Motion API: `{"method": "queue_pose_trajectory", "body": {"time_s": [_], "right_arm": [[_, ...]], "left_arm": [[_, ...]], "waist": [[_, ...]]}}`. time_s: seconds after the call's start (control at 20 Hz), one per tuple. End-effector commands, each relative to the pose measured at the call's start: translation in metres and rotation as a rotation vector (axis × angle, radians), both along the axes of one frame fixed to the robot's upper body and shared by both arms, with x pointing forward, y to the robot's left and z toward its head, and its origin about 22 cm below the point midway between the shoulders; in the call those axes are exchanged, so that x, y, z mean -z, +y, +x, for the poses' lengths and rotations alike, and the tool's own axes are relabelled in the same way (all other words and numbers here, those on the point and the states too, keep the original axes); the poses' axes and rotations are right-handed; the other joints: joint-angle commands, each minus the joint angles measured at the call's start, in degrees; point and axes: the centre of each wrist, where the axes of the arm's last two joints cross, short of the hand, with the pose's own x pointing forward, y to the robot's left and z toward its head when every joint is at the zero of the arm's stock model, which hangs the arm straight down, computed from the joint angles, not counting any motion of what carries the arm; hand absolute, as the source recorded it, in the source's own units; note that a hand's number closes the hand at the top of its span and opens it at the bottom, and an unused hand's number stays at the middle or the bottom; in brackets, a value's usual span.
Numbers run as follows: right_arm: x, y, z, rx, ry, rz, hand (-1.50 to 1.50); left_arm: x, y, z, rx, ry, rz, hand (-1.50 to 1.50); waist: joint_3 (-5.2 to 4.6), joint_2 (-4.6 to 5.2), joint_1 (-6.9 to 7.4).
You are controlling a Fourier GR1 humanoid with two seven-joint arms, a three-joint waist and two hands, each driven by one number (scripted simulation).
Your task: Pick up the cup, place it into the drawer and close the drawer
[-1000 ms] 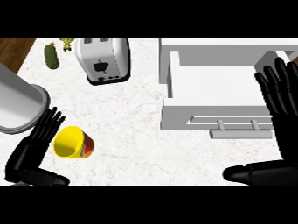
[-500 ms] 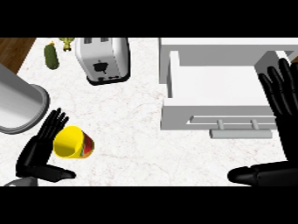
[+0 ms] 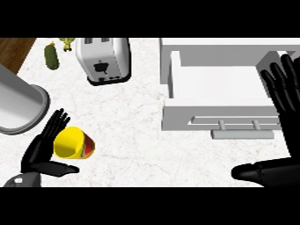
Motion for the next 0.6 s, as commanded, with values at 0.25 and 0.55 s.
{"method": "queue_pose_trajectory", "body": {"time_s": [0.25, 0.55], "right_arm": [[-0.004, 0.003, 0.008, -0.013, 0.008, 0.009, -1.5], [0.011, 0.014, -0.012, -0.006, -0.024, 0.014, -1.5]], "left_arm": [[0.014, -0.011, 0.014, 0.062, -0.04, -0.04, -1.5], [0.014, -0.022, 0.025, 0.073, -0.027, -0.109, -1.5]], "waist": [[-0.02, 0.09, -0.11], [-0.02, 0.06, -0.25]]}}
